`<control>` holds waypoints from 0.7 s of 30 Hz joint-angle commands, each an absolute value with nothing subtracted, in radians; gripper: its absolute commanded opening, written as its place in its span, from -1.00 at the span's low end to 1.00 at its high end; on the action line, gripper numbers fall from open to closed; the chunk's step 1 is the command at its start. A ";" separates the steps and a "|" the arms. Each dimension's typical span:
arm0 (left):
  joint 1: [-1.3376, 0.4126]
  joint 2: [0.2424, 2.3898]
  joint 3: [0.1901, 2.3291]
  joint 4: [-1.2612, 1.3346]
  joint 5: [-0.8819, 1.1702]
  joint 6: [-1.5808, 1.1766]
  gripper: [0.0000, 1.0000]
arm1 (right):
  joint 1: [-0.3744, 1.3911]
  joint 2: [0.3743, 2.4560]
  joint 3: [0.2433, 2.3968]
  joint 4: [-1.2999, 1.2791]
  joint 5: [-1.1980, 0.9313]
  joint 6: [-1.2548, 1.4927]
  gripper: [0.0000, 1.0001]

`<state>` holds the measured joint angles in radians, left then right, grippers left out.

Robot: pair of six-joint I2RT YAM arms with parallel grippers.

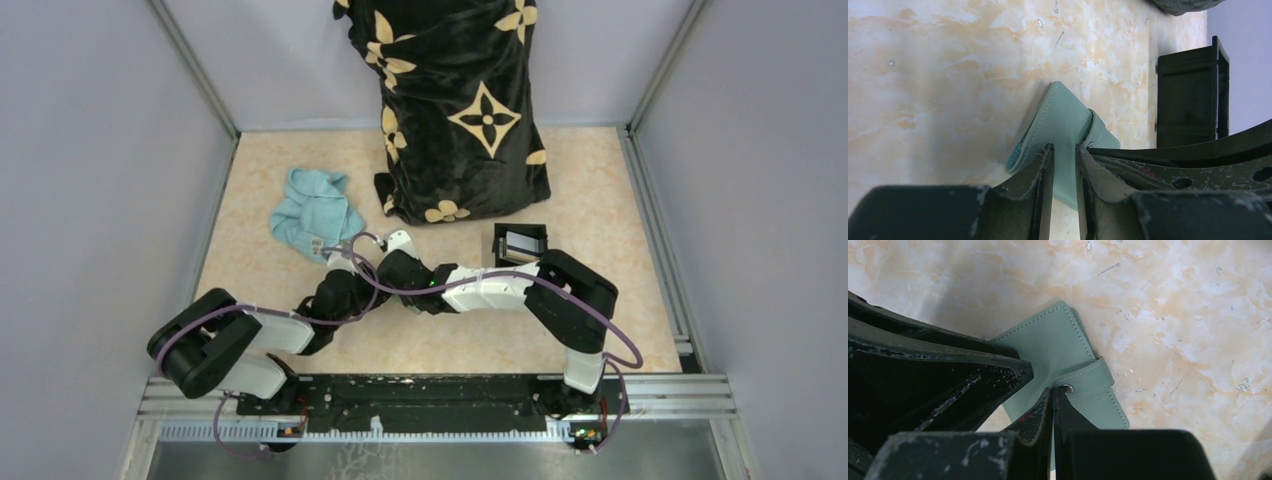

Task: Put the credit cards into the card holder
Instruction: Close the card holder at the center of the board.

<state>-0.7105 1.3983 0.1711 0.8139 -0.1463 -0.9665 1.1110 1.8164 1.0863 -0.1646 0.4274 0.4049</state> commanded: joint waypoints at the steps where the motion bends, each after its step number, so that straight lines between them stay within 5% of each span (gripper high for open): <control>1: -0.706 1.430 0.215 0.725 -0.106 -0.951 -0.42 | 1.090 1.766 1.072 -0.155 0.417 0.417 -1.00; 21: -0.707 1.510 0.239 0.550 -0.152 -1.050 -0.50 | 1.058 1.745 1.066 -0.138 0.415 0.404 -0.89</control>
